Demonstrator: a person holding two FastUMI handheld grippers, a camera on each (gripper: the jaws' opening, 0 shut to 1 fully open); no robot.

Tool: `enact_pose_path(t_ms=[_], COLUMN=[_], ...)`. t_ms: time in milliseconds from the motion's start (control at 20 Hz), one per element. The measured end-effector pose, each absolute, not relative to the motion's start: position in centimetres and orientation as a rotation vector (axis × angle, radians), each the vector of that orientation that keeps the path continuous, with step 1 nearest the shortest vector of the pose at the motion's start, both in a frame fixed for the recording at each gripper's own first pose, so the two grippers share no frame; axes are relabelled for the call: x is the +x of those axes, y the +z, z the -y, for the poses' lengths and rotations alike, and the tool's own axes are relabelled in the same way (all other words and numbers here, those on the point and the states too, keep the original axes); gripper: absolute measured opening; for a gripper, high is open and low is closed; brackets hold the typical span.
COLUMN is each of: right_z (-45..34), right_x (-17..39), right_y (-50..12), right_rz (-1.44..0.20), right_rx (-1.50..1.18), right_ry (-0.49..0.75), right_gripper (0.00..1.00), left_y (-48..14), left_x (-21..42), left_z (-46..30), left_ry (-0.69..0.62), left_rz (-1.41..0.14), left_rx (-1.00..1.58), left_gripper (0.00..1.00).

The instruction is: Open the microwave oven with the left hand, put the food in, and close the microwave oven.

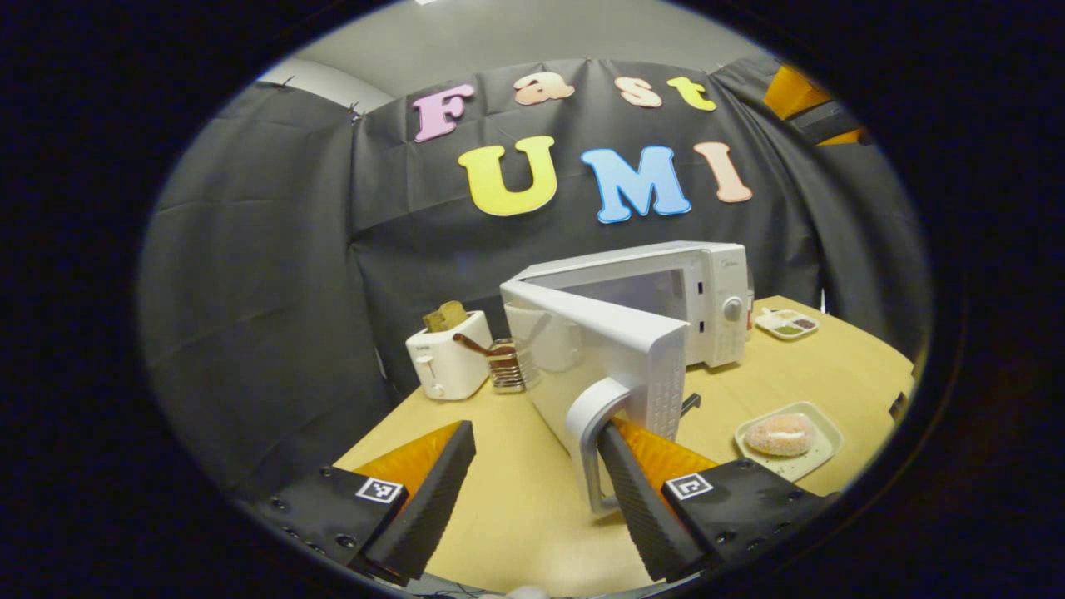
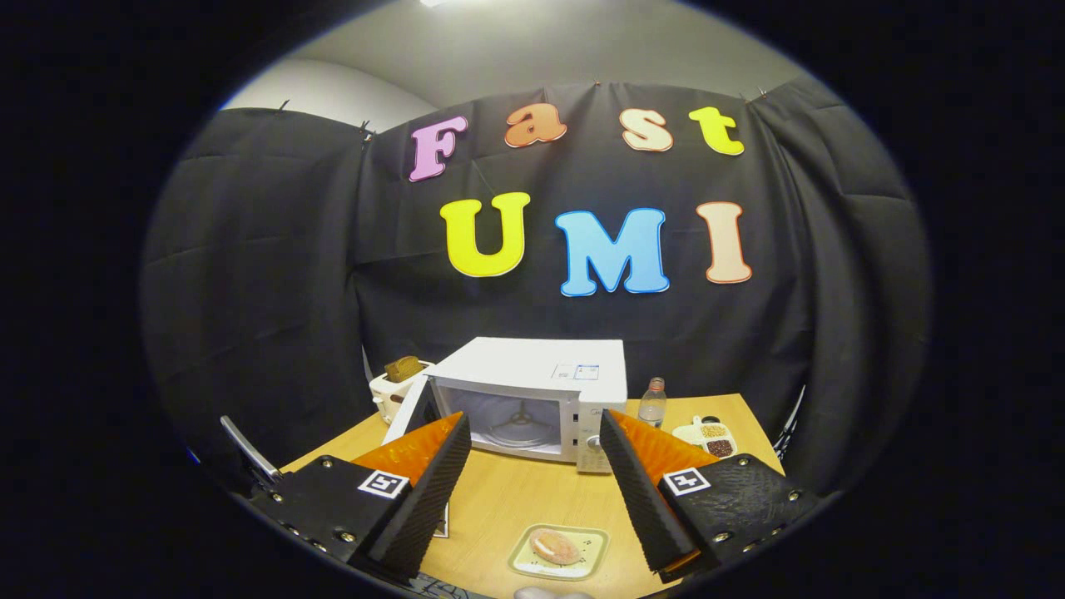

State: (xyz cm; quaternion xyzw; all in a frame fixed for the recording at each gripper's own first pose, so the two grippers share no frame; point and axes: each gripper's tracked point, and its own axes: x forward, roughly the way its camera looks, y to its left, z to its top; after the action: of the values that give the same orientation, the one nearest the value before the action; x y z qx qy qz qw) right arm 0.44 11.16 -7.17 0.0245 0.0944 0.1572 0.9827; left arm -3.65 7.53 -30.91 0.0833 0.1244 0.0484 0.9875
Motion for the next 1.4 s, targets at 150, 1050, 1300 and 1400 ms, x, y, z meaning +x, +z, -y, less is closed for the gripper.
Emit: enact_pose_path(t_ms=[150, 1050, 1300, 1400], right_z=[-12.5, -10.0, -10.1, -10.2], right_x=[0.7, 0.2, -0.5, -0.3], right_y=[-8.8, -28.2, -36.4, -38.7], right_rz=[-0.199, -0.392, -0.460, -0.464], right_rx=[0.027, -0.177, -0.380, -0.457], right_ry=[0.328, 0.336, 0.399, 0.426], right_gripper=[0.95, 0.95, 0.96, 0.96], left_y=[-30.9, -15.2, -14.0, -13.3], left_x=[-5.1, -6.9, -4.2, -3.4], left_z=[-10.7, -9.6, -3.3, -2.4], left_ry=[0.140, 0.105, 0.012, 0.002], left_rz=[-0.273, -0.046, -0.035, -0.024], left_rx=[0.171, 0.167, 0.061, 0.063], left_gripper=[1.00, 1.00, 1.00, 1.00])
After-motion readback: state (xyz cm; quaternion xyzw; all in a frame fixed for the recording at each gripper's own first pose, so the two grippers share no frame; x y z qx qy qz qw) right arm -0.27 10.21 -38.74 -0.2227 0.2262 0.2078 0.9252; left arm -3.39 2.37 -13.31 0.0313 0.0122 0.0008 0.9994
